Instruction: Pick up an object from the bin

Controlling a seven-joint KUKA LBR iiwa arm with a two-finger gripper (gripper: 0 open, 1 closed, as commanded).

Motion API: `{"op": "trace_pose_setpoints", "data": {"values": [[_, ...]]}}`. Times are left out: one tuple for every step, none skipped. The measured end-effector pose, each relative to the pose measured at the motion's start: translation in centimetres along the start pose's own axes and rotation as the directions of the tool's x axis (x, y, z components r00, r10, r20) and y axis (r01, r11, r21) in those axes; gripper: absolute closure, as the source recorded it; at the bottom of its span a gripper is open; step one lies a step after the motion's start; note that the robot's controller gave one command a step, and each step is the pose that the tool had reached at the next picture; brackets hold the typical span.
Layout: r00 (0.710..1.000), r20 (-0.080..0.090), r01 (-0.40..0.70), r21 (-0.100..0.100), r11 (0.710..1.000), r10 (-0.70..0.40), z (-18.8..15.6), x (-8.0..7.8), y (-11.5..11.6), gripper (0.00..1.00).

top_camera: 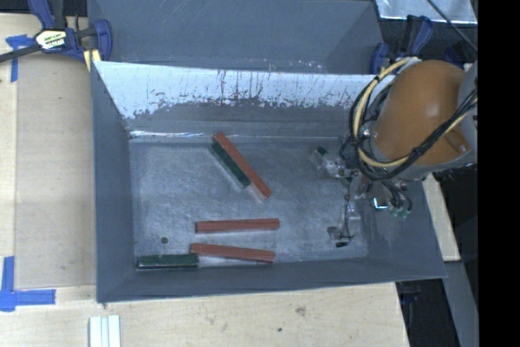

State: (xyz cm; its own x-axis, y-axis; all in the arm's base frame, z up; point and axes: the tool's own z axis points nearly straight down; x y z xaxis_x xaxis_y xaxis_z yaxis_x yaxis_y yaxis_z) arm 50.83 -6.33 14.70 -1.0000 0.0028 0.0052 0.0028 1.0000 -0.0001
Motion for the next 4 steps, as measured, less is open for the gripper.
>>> {"op": "trace_pose_setpoints", "data": {"values": [[0.996,0.003,-0.085,-0.003,0.996,0.085,8.0,-0.8,9.8,0.0],[0.999,0.016,-0.043,-0.003,0.999,0.043,4.4,-7.5,11.8,0.0],[0.934,0.01,-0.358,-0.006,0.934,0.358,2.6,-8.2,14.9,0.0],[0.874,0.004,-0.487,-0.005,0.874,0.487,7.5,-7.7,14.8,0.0]]}}
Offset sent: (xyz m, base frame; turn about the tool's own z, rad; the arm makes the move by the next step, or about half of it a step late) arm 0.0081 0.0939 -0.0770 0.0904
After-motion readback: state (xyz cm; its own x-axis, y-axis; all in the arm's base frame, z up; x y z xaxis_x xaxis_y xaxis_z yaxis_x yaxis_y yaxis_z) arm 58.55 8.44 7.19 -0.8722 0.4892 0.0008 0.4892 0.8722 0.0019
